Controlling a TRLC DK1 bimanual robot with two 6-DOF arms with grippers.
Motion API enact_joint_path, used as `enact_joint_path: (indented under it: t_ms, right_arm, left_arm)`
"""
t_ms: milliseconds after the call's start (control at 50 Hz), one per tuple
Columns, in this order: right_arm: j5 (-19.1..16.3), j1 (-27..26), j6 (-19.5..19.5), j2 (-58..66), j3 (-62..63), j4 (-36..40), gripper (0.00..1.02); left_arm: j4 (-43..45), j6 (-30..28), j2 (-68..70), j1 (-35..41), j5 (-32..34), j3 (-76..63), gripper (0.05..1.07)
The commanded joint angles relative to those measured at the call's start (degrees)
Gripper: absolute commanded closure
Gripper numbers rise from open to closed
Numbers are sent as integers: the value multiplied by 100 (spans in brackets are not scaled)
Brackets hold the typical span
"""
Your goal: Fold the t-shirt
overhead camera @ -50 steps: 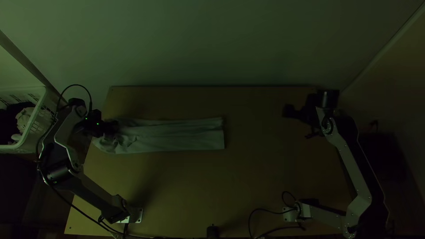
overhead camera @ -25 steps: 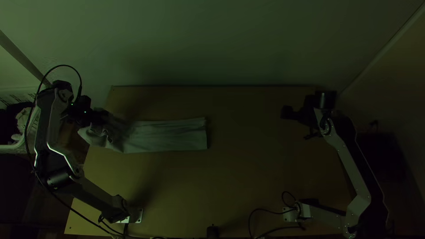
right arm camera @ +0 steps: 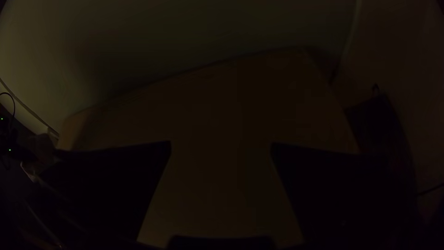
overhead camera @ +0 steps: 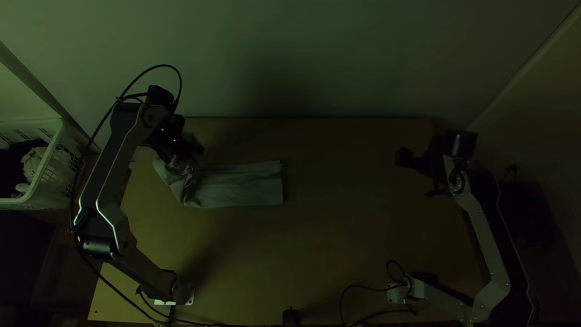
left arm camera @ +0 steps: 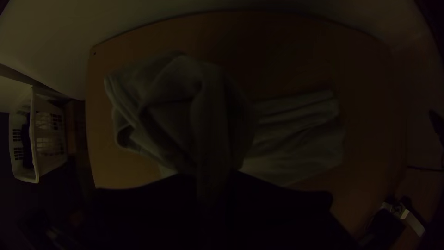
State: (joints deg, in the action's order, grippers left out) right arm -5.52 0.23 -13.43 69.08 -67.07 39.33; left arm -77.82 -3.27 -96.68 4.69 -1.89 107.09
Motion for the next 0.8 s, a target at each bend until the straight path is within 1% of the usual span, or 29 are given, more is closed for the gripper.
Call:
enact_joint_path:
  t_ms: [0, 100, 160, 400, 460, 480, 500, 520, 580, 600, 620, 660, 720, 780]
  right_arm:
    - [-81, -137, -19, -211, 229, -48, 4]
    - [-99, -199, 7, -325, 344, -48, 4]
    - [-125, -234, 7, -386, 370, -40, 4]
    - [-186, -243, -28, -641, 598, -31, 4]
    - [-195, -225, -72, -712, 669, -31, 4]
    - [-195, -225, -72, -729, 695, -31, 4]
    - [-204, -225, -81, -756, 713, -31, 4]
    - [-204, -225, -90, -773, 739, -31, 4]
    - [-222, -216, -107, -826, 827, -31, 4]
    - [-222, -216, -116, -852, 853, -31, 4]
    - [-222, -208, -125, -870, 888, -31, 4]
    - [-230, -208, -125, -896, 941, -31, 4]
    - [-230, -181, -142, -958, 1038, -40, 4]
    - [-230, -146, -151, -1010, 1126, -40, 4]
  left_arm:
    - [-146, 564, -193, 577, -233, 269, 105]
    - [-181, 828, -413, 1113, -250, 383, 105]
    - [-181, 1012, -571, 1403, -382, 453, 105]
    - [-181, 1610, -1353, 2115, -672, 717, 104]
    - [-181, 1742, -1564, 2282, -822, 805, 102]
    - [-181, 1803, -1652, 2326, -848, 840, 97]
    - [-181, 1838, -1731, 2370, -848, 875, 89]
    - [-190, 1882, -1810, 2432, -839, 919, 78]
    - [-198, 1988, -1977, 2669, -839, 1077, 39]
    - [-207, 2014, -2047, 2783, -830, 1165, 21]
    - [-207, 2049, -2109, 2880, -822, 1262, 8]
    - [-242, 2155, -2267, 3064, -760, 1464, 10]
    - [-339, 2278, -2487, 3319, -611, 1807, 10]
    - [-339, 2445, -2619, 3609, -611, 2062, 10]
